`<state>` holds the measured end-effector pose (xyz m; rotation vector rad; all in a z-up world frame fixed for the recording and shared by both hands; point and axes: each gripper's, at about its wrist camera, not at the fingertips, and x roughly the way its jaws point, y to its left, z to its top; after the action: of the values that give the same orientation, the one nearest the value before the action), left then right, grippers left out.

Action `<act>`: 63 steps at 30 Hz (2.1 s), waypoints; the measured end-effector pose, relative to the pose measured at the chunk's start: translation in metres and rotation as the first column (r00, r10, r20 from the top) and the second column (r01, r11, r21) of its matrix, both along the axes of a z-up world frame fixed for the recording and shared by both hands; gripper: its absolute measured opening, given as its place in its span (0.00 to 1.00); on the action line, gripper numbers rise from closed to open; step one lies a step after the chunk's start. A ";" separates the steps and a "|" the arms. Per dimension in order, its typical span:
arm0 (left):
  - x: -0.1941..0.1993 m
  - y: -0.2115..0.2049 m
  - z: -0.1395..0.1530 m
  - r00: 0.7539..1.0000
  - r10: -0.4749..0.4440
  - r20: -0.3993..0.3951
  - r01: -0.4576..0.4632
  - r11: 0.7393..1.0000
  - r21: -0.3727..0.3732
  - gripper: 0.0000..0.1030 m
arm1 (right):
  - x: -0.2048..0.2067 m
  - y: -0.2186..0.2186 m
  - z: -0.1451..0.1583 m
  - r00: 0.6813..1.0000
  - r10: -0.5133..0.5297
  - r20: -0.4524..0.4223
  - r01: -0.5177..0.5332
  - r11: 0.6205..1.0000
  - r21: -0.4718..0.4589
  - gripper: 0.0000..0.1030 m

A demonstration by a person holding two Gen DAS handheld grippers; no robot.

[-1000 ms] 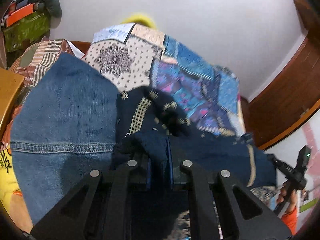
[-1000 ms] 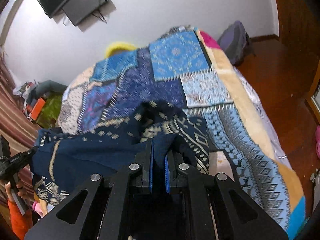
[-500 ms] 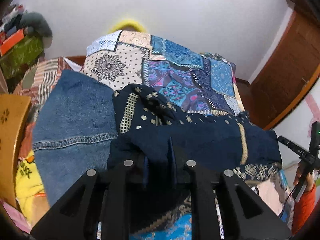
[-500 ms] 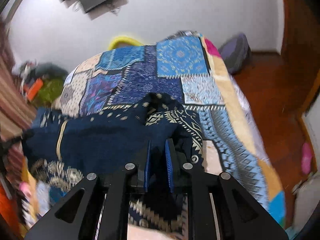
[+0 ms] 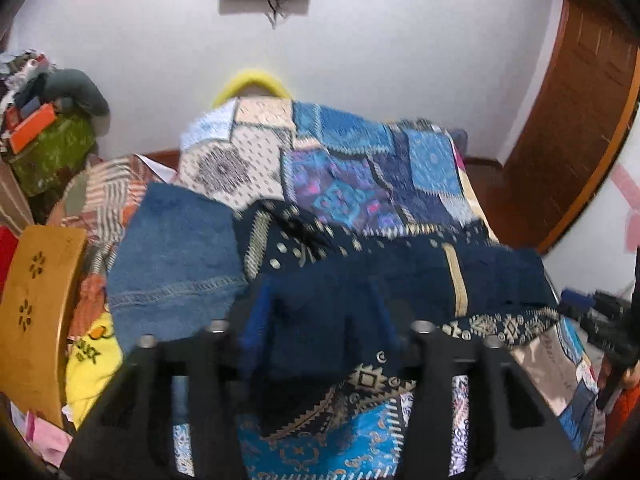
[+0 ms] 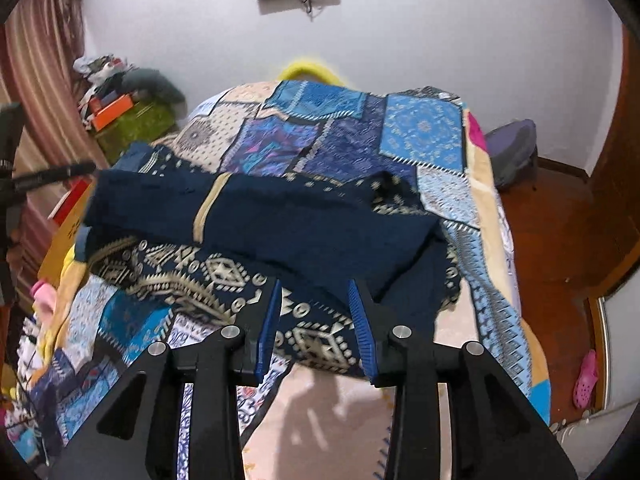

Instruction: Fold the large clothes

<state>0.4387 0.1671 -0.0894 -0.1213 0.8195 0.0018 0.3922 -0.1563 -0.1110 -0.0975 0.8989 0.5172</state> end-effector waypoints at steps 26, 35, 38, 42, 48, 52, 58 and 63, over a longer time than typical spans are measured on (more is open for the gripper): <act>0.019 -0.065 -0.110 0.968 -0.120 -0.220 0.156 0.975 0.155 0.52 | 0.023 0.047 -0.059 0.982 0.069 -0.176 -0.077 0.996 -0.035 0.31; 0.072 -0.074 -0.083 0.985 -0.103 -0.138 0.138 0.952 0.273 0.52 | 0.091 0.052 -0.044 0.981 -0.031 -0.191 0.030 1.000 -0.008 0.31; 0.109 -0.060 -0.071 0.991 -0.044 -0.123 0.078 0.955 0.285 0.52 | 0.113 0.049 -0.030 0.987 -0.099 -0.130 0.097 0.995 -0.018 0.31; 0.136 -0.032 -0.045 0.994 0.073 -0.079 -0.055 0.976 0.212 0.52 | 0.129 0.036 -0.005 0.981 -0.176 -0.080 0.180 0.982 0.054 0.31; 0.116 -0.024 -0.015 0.998 0.070 -0.004 -0.067 0.978 0.197 0.59 | 0.117 0.027 0.014 0.985 -0.162 -0.063 0.167 0.982 0.089 0.31; 0.088 -0.024 -0.012 0.998 0.054 0.011 -0.055 0.977 0.205 0.62 | 0.102 0.026 0.012 0.988 -0.126 -0.085 0.134 0.987 0.088 0.31; 0.042 -0.019 -0.018 0.999 0.047 -0.015 -0.045 0.990 0.137 0.62 | 0.074 0.025 0.011 0.991 -0.077 -0.108 0.085 0.994 0.074 0.32; 0.006 -0.003 -0.024 0.995 0.092 -0.033 -0.090 0.995 0.050 0.63 | 0.047 0.022 0.013 0.993 -0.049 -0.109 0.055 0.997 0.051 0.33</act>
<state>0.4444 0.1644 -0.1132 -0.1128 0.8477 0.1100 0.4391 -0.1344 -0.0976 0.0035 0.9897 0.5013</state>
